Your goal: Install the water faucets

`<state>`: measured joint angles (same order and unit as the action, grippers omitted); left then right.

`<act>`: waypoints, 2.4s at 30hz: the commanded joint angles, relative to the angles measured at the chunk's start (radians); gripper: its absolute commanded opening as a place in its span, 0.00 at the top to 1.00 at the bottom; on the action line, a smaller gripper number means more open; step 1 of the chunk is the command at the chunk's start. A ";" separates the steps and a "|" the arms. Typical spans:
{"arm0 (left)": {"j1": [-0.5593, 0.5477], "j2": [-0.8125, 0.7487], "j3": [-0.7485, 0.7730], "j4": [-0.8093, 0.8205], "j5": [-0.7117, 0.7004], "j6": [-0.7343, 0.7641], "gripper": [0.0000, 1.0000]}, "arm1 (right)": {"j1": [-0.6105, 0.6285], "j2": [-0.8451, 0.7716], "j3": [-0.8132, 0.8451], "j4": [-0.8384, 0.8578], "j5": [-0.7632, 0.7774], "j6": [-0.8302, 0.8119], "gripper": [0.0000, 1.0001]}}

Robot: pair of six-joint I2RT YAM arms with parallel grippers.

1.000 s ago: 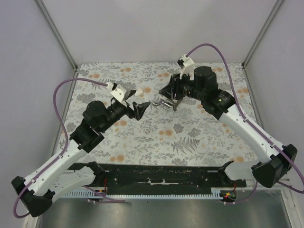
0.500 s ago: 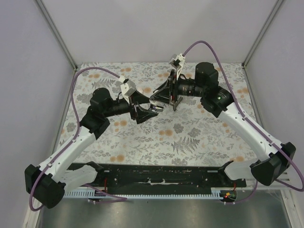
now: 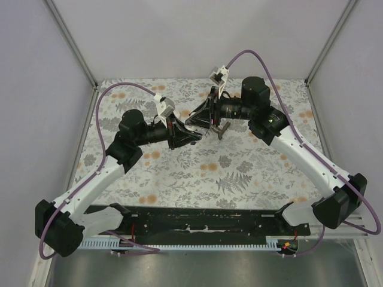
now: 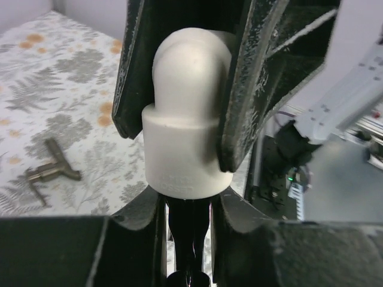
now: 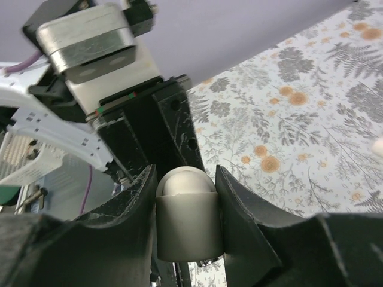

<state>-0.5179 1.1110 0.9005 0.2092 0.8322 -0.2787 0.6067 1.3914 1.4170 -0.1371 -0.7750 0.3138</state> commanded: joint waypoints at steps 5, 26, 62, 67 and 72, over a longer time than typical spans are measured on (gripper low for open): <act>-0.298 -0.091 0.087 -0.281 -1.088 0.234 0.98 | 0.082 -0.038 0.027 -0.171 0.665 -0.035 1.00; -0.245 -0.280 -0.115 -0.145 -0.718 0.240 0.20 | -0.070 -0.127 -0.070 -0.062 0.582 0.049 1.00; 0.029 0.006 -0.008 0.375 0.217 -0.196 0.17 | -0.059 -0.011 0.016 0.387 -0.512 0.137 1.00; 0.028 0.038 -0.015 0.548 0.271 -0.352 0.23 | -0.051 -0.008 0.016 0.389 -0.529 0.131 1.00; 0.029 0.073 -0.023 0.653 0.326 -0.491 0.33 | -0.047 -0.005 0.022 0.390 -0.534 0.125 1.00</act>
<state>-0.4927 1.1603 0.8776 0.6937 1.0912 -0.5861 0.5529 1.3907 1.3994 0.1883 -1.2793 0.4267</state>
